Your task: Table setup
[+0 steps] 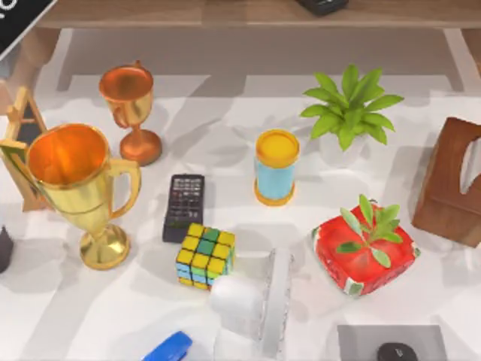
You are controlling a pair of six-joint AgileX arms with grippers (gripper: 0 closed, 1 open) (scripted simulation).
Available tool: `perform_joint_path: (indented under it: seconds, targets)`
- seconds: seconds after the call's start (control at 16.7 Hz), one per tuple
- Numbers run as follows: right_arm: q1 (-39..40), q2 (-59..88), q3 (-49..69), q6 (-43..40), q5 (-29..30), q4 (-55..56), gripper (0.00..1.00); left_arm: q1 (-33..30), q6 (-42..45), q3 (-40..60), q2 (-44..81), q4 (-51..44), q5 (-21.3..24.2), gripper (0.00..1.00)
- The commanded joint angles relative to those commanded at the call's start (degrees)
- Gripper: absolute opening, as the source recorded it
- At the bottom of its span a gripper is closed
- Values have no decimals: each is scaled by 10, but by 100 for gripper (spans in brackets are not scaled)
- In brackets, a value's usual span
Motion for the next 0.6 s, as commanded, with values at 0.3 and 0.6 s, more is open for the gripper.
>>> perform_joint_path:
  seconds: [0.3,0.6]
  targets:
    - [0,0,0,0,0,0,100,-14,1,-52,-43,9,-14,0]
    - [0,0,0,0,0,0,100,-8,7,-50,-49,13,-7,0]
